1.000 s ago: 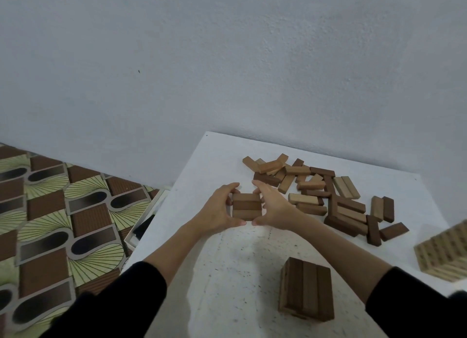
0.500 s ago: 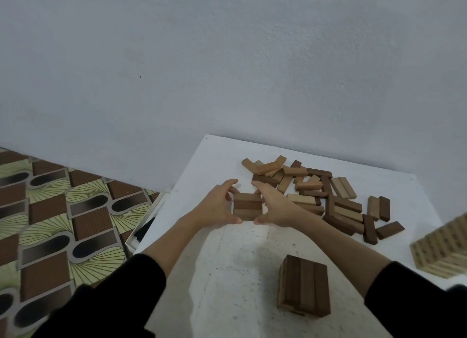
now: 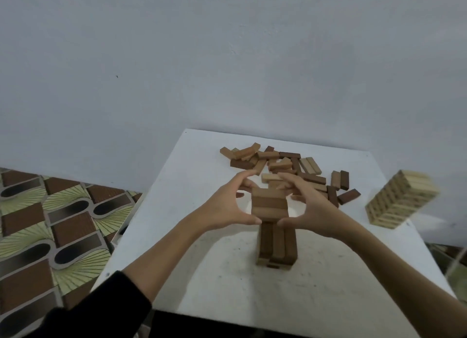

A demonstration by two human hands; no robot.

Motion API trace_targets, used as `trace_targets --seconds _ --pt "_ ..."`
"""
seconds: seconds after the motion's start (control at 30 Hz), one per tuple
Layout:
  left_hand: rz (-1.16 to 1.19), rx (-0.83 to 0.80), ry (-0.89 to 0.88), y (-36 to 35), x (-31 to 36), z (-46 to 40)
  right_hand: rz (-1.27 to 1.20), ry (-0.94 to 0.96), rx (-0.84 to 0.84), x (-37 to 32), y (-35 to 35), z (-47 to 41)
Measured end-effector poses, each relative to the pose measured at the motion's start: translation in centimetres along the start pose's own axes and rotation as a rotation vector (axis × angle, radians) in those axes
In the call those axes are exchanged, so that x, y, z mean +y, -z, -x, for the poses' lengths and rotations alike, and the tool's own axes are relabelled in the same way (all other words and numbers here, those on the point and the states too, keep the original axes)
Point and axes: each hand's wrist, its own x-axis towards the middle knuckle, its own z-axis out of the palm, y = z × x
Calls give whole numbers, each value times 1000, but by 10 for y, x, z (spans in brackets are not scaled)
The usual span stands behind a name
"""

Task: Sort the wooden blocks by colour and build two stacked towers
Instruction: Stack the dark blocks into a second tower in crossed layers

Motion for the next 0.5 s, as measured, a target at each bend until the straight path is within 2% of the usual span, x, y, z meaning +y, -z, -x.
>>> trace_targets --seconds 0.23,0.5 --pt "4 -99 40 -29 10 25 3 -48 -7 13 -12 42" --pt "-27 -125 73 -41 11 32 61 -87 -6 21 -20 50"
